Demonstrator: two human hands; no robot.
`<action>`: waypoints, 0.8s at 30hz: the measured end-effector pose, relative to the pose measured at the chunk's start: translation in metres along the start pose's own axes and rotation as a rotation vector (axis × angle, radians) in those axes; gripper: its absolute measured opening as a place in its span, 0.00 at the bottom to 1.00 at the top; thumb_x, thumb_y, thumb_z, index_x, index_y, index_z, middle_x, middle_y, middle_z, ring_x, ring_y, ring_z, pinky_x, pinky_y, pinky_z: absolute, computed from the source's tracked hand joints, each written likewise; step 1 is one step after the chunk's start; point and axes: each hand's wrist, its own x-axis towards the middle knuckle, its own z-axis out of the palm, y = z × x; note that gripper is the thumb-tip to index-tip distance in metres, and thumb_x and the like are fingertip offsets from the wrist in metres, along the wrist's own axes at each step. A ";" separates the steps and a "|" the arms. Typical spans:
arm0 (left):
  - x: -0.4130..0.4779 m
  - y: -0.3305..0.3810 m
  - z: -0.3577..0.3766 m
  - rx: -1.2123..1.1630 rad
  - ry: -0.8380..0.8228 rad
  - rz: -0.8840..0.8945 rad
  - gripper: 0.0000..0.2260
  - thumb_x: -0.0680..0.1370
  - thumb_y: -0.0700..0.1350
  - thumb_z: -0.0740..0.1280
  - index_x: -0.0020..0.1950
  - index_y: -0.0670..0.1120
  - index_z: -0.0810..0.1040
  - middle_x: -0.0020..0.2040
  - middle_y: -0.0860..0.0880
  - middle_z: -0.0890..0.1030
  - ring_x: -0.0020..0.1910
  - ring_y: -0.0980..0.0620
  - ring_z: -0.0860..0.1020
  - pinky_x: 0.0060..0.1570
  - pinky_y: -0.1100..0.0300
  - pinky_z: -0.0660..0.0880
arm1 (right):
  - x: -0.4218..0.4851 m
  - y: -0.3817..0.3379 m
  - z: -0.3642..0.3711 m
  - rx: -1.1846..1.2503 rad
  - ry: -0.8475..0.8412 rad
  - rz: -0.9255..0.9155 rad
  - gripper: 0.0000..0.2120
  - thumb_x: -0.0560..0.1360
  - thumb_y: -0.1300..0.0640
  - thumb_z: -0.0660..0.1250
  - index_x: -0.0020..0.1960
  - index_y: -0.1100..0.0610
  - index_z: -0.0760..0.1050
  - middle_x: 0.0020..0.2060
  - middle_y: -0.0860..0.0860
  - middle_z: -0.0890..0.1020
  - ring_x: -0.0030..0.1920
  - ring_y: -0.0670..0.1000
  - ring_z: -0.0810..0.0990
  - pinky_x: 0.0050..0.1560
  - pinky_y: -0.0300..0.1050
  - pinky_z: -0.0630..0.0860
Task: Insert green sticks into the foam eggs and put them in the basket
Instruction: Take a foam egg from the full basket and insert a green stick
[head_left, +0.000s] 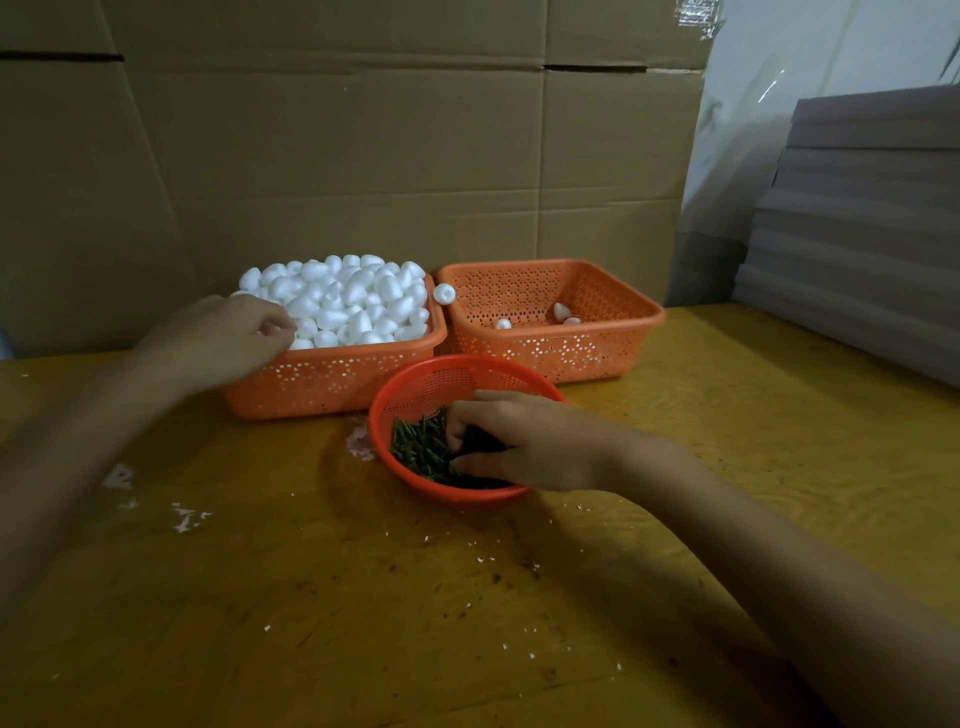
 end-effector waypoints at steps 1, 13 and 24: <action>0.009 -0.001 -0.003 -0.004 -0.043 -0.015 0.10 0.84 0.48 0.66 0.61 0.52 0.85 0.65 0.44 0.82 0.62 0.42 0.78 0.59 0.49 0.74 | 0.000 0.000 0.000 0.003 -0.002 0.003 0.05 0.83 0.50 0.67 0.57 0.49 0.73 0.55 0.48 0.76 0.56 0.49 0.75 0.60 0.54 0.73; 0.057 -0.012 0.000 -0.060 -0.196 -0.071 0.13 0.73 0.37 0.79 0.55 0.49 0.87 0.51 0.46 0.84 0.57 0.42 0.80 0.57 0.52 0.75 | 0.001 0.001 0.001 0.011 0.002 0.005 0.05 0.82 0.51 0.68 0.56 0.47 0.73 0.54 0.48 0.76 0.55 0.49 0.76 0.58 0.54 0.74; 0.048 -0.006 -0.001 -0.051 -0.041 0.026 0.16 0.69 0.36 0.78 0.45 0.59 0.85 0.41 0.54 0.86 0.45 0.53 0.82 0.40 0.58 0.72 | 0.001 -0.001 0.000 0.000 0.031 -0.041 0.05 0.81 0.54 0.70 0.52 0.48 0.73 0.51 0.47 0.78 0.52 0.48 0.75 0.55 0.52 0.74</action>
